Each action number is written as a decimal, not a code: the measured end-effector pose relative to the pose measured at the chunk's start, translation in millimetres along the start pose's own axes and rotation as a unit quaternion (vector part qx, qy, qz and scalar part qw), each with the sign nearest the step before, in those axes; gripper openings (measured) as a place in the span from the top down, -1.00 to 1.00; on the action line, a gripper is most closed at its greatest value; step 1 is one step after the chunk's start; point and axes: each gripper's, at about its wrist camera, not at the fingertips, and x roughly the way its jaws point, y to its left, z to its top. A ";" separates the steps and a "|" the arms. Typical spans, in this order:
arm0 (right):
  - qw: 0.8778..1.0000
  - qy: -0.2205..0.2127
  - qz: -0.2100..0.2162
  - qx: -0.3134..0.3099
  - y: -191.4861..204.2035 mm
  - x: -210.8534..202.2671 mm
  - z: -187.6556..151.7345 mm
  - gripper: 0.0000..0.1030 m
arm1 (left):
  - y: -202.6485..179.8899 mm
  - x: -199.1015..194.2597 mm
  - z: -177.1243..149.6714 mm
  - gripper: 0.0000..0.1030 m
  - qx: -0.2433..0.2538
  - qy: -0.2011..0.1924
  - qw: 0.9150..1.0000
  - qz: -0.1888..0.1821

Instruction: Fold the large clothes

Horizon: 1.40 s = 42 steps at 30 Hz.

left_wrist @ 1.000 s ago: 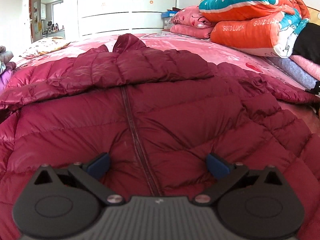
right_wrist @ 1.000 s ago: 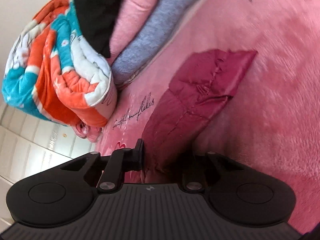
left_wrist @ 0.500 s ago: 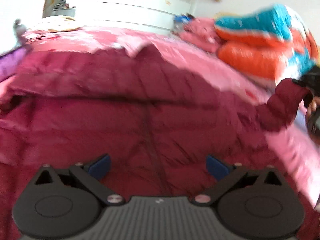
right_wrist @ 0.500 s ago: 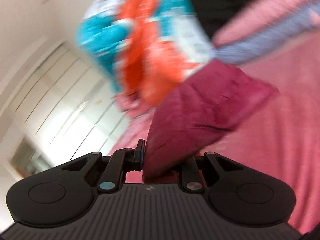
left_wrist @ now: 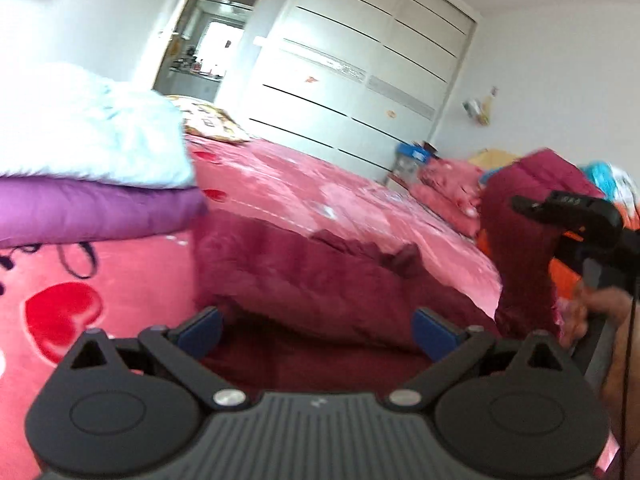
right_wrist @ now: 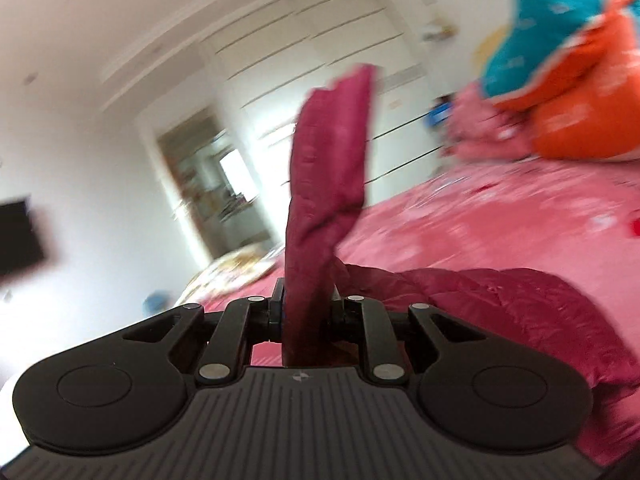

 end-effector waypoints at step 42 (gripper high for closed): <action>0.979 0.162 0.016 -0.123 73.9 62.8 -134.1 -1.00 | 87.0 12.0 -0.6 -0.96 -0.100 0.037 0.994 0.016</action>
